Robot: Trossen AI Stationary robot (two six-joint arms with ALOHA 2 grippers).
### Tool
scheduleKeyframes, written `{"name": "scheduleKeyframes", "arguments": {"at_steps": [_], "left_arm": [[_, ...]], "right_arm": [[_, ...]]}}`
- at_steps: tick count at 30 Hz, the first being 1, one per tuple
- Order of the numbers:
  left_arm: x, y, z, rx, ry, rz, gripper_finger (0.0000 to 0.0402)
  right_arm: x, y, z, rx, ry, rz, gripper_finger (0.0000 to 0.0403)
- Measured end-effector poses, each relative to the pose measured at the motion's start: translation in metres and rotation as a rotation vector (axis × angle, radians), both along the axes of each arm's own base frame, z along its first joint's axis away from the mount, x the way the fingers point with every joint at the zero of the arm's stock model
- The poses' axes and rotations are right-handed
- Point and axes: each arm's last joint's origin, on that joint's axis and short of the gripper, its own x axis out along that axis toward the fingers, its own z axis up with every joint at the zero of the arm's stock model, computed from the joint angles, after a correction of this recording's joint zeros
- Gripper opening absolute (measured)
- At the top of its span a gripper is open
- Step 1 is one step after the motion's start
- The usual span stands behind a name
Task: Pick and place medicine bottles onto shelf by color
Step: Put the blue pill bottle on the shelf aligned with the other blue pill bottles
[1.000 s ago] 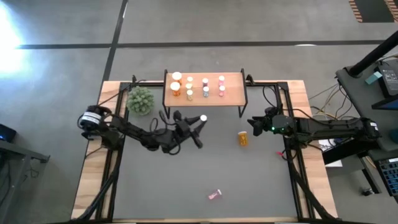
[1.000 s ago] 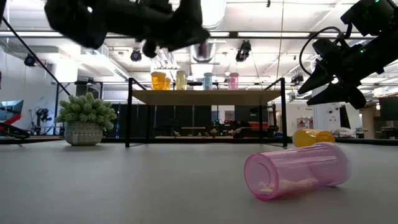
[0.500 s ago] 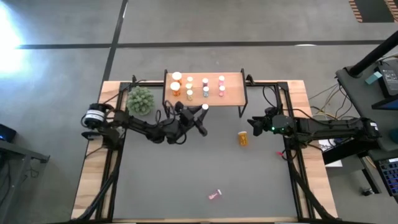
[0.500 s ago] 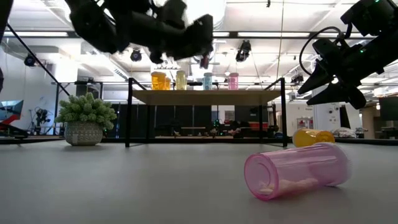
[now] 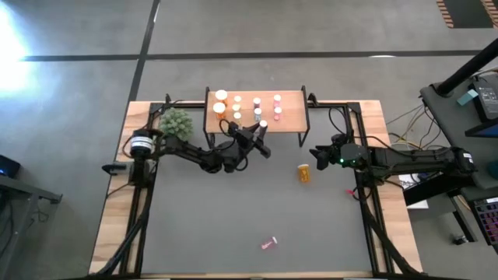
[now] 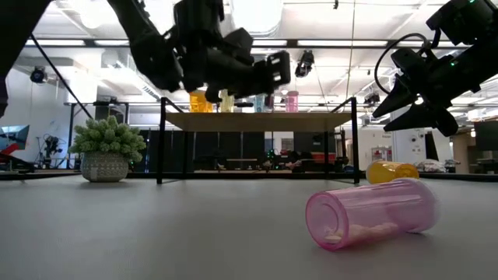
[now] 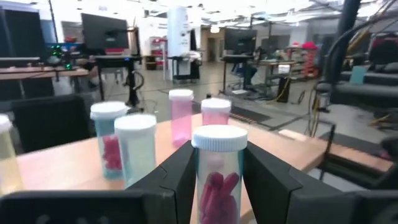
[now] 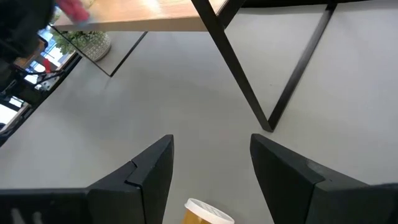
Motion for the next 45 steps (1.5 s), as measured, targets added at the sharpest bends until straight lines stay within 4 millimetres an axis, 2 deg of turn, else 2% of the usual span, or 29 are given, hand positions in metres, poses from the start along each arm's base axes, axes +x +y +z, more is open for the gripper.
{"name": "scheduleKeyframes", "arguments": {"at_steps": [3, 15, 34, 41, 45], "left_arm": [[0.002, 0.002, -0.007, -0.008, 0.001, 0.049, 0.0107], [0.000, 0.012, -0.012, -0.005, 0.022, 0.152, 0.0107], [-0.001, 0.014, -0.012, -0.053, -0.039, 0.158, 0.0108], [0.000, 0.014, -0.012, -0.050, -0.032, 0.153, 0.0141], [0.000, 0.014, -0.012, -0.048, -0.029, 0.153, 0.0147]], "right_arm": [[0.000, 0.000, 0.000, 0.000, 0.000, 0.000, 0.0203], [0.000, 0.000, 0.000, 0.000, 0.001, 0.000, 0.0203], [0.000, 0.000, 0.000, 0.000, 0.000, 0.000, 0.0203], [0.000, 0.000, 0.000, 0.000, 0.000, 0.000, 0.0203], [0.000, 0.000, 0.000, 0.000, 0.000, 0.000, 0.0203]]}}
